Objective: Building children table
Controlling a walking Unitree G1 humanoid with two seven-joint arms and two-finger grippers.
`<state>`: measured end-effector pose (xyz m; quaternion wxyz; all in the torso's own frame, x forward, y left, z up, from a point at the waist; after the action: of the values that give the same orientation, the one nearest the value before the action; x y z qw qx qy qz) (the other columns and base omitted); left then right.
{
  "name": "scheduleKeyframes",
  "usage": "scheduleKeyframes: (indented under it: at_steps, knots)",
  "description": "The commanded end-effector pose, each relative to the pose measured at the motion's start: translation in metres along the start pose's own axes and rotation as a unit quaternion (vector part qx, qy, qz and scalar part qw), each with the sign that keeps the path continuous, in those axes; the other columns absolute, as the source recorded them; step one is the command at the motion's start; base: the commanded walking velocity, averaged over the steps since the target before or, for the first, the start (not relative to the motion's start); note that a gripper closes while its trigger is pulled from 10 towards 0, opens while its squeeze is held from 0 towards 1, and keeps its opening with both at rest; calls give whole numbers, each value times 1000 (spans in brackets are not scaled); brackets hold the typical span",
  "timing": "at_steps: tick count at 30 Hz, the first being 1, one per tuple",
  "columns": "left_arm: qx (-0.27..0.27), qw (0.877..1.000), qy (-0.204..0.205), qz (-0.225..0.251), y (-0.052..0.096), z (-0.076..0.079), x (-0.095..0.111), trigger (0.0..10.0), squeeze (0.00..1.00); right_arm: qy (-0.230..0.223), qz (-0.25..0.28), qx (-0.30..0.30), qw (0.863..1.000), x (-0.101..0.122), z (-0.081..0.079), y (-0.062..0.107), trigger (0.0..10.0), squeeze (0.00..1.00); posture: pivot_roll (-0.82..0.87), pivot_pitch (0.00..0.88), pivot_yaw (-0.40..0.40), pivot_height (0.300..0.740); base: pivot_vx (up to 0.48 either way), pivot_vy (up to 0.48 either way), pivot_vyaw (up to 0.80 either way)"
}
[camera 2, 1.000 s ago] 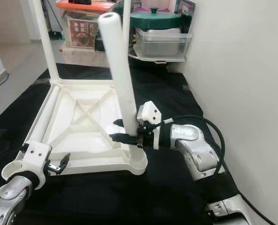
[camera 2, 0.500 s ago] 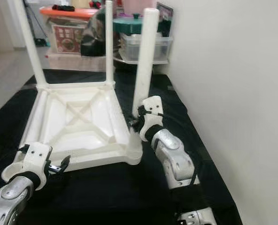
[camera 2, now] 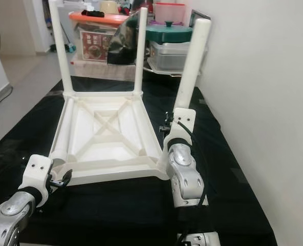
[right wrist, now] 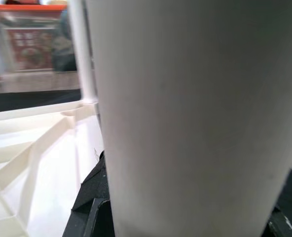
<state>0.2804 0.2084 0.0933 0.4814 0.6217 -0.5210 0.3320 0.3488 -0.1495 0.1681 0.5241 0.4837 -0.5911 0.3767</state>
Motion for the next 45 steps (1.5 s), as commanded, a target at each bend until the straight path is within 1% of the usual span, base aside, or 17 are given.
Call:
scheduleKeyframes:
  at_steps: [1, 2, 3, 13, 14, 16, 17, 21, 22, 29, 33, 35, 37, 39, 40, 42, 45]
  knots:
    - [9, 1000, 1, -19, -2, 1, -6, 10000, 0, 17, -74, -62, 995, -34, 25, 2, 0, 0, 105, 0, -78, 740, 0, 0, 0]
    - [10, 1000, 1, -20, -3, 0, -6, 10000, 0, 18, -75, -60, 995, -35, 22, 3, 2510, 0, 105, 0, -78, 740, 0, 0, 0]
    - [12, 1000, 1, -20, -4, -1, -6, 10000, 0, 16, -79, -50, 995, -36, 19, 4, 10000, 0, 100, 0, -74, 740, 0, 0, 0]
    - [15, 1000, -5, -20, -7, -3, -5, 10000, 0, 8, -65, -36, 997, -25, 12, 9, 10000, 0, 90, 0, -62, 740, 0, 0, 0]
    - [14, 1000, -7, -19, -8, -3, -4, 10000, 0, 4, -61, -40, 997, -21, 13, 9, 10000, 890, 88, 0, -58, 740, 0, 0, 0]
    - [13, 1000, -9, -19, -8, -3, -4, 10000, 0, 1, -59, -41, 997, -19, 13, 10, 10000, 890, 88, 0, -58, 740, 0, 0, 0]
    - [12, 1000, -10, -18, -9, -3, -3, 10000, 0, -4, -54, -39, 998, -15, 12, 11, 10000, 1000, 86, 0, -55, 740, 0, 0, 0]
    - [10, 1000, -13, -17, -10, -3, -2, 10000, 0, -12, -49, -30, 998, -5, 8, 12, 10000, 1000, 84, 0, -51, 740, 0, 0, 0]
    - [9, 1000, -15, -16, -10, -4, -2, 10000, 0, -16, -39, -22, 999, 7, 6, 12, 10000, 0, 81, 0, -49, 740, 0, 0, 0]
    - [8, 1000, -19, -17, -9, -5, -4, 10000, 0, -24, 9, 9, 1000, 49, 11, 9, 10000, 0, 79, 0, -48, 740, 0, 0, 0]
    - [7, 1000, -21, -16, -10, -5, -3, 10000, 0, -18, 41, 138, 989, 81, 1, 10, 10000, 0, 69, 0, -44, 740, 0, 0, 0]
    - [7, 1000, -21, -16, -10, -5, -3, 10000, 0, -18, 41, 138, 989, 81, 1, 10, 10000, 0, 69, 0, -44, 740, 0, 0, 0]
    - [6, 1000, -21, -15, -11, -5, -3, 10000, 0, -6, 42, 213, 976, 86, -7, 12, 10000, 0, 60, 0, -41, 740, 0, 0, 0]
    - [2, 1000, -21, -13, -13, -3, -3, 10000, 0, 31, 32, 348, 937, 84, -11, 16, 10000, 0, 64, 0, -43, 740, 0, 0, 0]
    - [2, 1000, -21, -13, -13, -3, -3, 10000, 0, 31, 32, 348, 937, 84, -11, 16, 10000, 0, 64, 0, -43, 740, 0, 0, 0]
    - [-1, 1000, -22, -11, -14, -1, -2, 10000, 0, 74, 17, 424, 902, 74, -9, 18, 10000, 0, 71, 0, -50, 740, 0, 0, 0]
    - [-2, 1000, -24, -9, -15, -1, -1, 10000, 0, 110, -4, 475, 873, 62, -5, 15, 10000, 0, 75, 0, -51, 740, 0, 0, 0]
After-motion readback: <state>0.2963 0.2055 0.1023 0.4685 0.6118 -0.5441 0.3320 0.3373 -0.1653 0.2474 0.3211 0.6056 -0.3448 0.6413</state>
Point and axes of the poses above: a point about 5 cm out from each wrist's last joint towards the gripper, its own y axis pointing back from the gripper into the wrist, its own x axis along the axis of the wrist's last joint, z = x × y, the point moved 2 cm from there along -y, pointing out of the wrist towards the gripper, and after that the axes turned 6 degrees about -y, right-handed, at the moved point
